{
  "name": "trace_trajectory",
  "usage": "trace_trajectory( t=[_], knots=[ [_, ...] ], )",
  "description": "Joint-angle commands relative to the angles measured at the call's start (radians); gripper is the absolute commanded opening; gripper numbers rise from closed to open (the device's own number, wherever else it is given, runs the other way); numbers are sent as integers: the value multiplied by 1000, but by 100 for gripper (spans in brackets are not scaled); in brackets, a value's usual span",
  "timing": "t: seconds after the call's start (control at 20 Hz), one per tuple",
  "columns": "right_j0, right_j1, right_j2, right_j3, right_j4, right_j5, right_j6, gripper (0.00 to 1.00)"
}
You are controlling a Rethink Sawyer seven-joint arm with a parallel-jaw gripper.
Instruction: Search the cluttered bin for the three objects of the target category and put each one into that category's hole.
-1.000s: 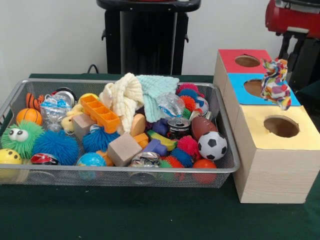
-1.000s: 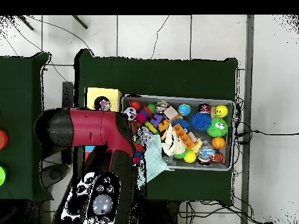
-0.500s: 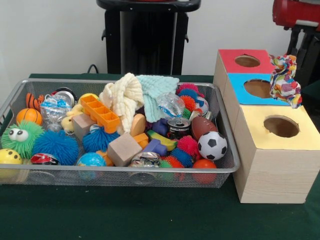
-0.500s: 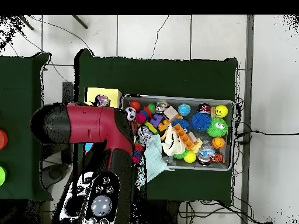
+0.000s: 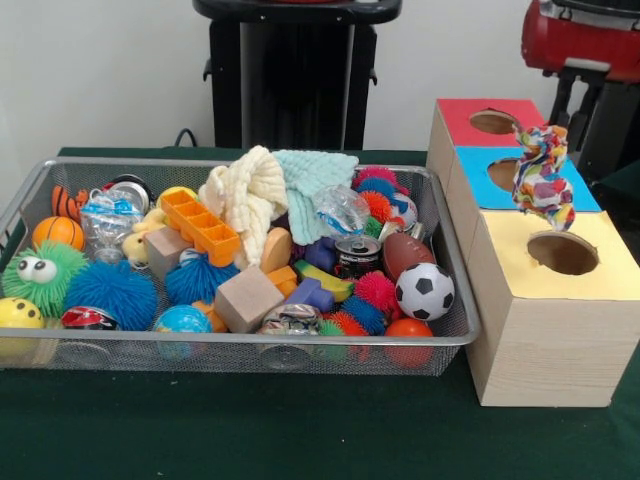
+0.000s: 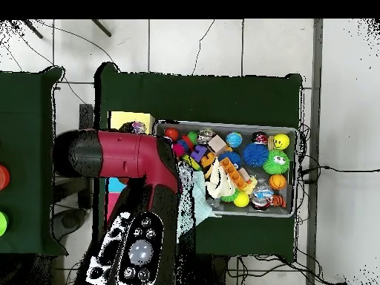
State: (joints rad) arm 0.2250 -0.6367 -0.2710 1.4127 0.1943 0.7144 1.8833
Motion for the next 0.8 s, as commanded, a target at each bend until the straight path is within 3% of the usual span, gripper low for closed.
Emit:
trace_trajectory(
  t=[0.05, 0.35, 0.8],
  knots=[
    [-46, 72, 61, 37, 2, -34, 164, 0],
    [-47, 101, 72, 48, -5, -70, 162, 0],
    [-17, 134, 56, 4, -7, -61, 182, 0]
  ],
)
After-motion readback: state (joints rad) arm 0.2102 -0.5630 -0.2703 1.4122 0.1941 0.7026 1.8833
